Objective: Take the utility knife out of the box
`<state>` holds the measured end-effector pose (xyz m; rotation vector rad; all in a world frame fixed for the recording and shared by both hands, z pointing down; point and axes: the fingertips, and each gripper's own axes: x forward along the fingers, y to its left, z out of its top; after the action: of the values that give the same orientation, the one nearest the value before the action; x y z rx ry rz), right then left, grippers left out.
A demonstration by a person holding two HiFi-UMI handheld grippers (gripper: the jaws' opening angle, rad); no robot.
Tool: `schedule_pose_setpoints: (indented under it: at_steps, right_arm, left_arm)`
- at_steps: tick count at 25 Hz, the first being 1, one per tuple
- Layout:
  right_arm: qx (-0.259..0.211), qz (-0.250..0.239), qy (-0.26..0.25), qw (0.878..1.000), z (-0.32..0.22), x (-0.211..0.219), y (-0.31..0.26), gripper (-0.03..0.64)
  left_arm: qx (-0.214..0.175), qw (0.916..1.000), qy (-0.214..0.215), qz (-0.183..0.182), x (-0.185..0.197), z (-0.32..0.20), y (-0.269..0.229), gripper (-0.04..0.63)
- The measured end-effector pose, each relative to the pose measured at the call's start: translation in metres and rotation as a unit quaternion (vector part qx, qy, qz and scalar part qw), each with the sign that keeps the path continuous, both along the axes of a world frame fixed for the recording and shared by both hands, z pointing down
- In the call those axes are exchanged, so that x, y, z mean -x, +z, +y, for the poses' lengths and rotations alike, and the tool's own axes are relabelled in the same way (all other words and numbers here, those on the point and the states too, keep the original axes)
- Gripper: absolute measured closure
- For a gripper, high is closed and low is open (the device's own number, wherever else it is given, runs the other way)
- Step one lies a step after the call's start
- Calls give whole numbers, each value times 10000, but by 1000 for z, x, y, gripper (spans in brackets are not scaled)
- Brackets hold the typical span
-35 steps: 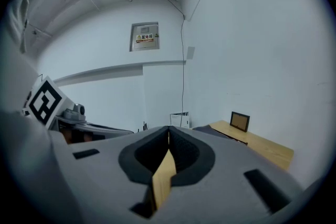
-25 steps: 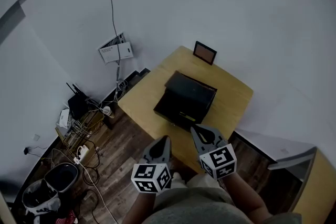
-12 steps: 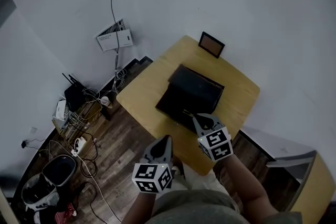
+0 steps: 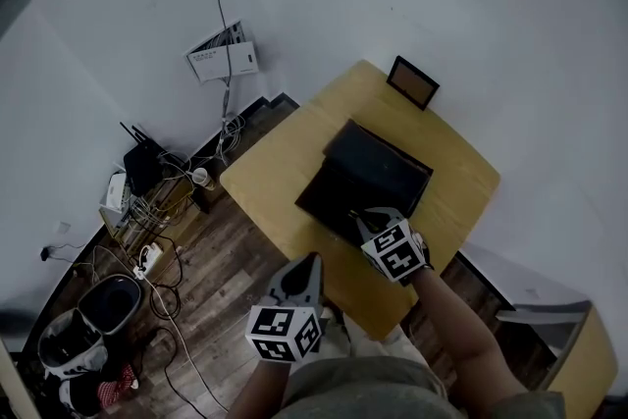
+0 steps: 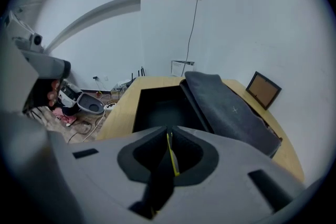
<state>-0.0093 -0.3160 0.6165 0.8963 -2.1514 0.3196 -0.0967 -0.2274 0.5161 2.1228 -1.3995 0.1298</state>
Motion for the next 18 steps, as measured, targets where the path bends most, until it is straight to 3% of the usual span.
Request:
schedule_pose_setpoints:
  at_steps: [3,5,18]
  right_arm:
    - [273,226,-201,9992,-4,3,11,609]
    - [431,365,-348,9978,-5,5,18,520]
    - [1089,1516,-1070,9766,-6,11,65,515]
  left_arm:
    - [36,10000,-19,23,-1,-5,3,591]
    - [56,10000,-39,39,-1,-9,5,591]
    - [129,9998,-114,111,-3,-25,13,591]
